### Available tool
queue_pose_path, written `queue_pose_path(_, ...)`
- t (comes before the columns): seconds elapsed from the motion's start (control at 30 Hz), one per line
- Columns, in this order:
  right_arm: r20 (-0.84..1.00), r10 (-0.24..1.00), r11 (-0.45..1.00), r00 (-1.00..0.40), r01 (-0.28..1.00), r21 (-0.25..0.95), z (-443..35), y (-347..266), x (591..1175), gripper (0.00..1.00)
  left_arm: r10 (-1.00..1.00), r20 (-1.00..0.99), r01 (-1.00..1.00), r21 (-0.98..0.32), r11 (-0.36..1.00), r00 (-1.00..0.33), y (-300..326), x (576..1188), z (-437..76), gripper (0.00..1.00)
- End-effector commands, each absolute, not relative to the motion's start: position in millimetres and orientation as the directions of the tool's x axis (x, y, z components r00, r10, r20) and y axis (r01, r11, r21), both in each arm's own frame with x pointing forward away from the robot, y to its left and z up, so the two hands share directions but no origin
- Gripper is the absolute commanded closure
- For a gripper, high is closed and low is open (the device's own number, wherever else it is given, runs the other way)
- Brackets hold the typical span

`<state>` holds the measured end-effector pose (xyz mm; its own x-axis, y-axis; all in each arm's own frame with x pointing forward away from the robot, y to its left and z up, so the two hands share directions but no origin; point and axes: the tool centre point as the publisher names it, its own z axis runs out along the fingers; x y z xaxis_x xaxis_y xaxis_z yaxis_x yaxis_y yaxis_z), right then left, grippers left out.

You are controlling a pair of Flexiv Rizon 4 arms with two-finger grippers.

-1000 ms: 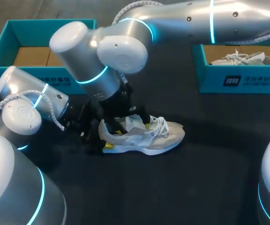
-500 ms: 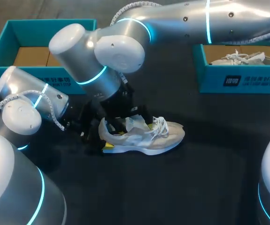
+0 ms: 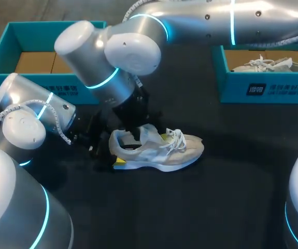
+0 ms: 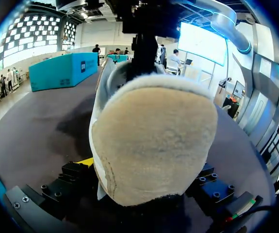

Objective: Take the shoe out of the shoebox, open the shoe tongue, remove and reinsert the insole, then place the shoe into the shoebox

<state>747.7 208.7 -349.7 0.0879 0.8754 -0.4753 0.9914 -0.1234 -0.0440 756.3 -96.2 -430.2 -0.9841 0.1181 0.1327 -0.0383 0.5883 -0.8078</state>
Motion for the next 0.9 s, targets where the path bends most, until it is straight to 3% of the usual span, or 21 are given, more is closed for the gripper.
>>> queue_pose_path(0.03,-0.470,0.837,-0.287,0.280,0.956,0.058,-345,206,745,0.79,0.118,0.133,-0.039,-0.806,0.591,-0.984,-97,760,-436,1.00)
queue_pose_path(0.2,-0.448,0.843,-0.301,0.297,0.952,0.064,-341,202,744,1.00,0.118,0.133,-0.039,-0.806,0.591,-0.984,-97,760,-436,1.00)
queue_pose_path(0.9,-0.287,0.869,-0.402,0.403,0.913,0.065,-327,161,738,1.00,0.118,0.133,-0.039,-0.806,0.591,-0.984,-97,760,-436,1.00)
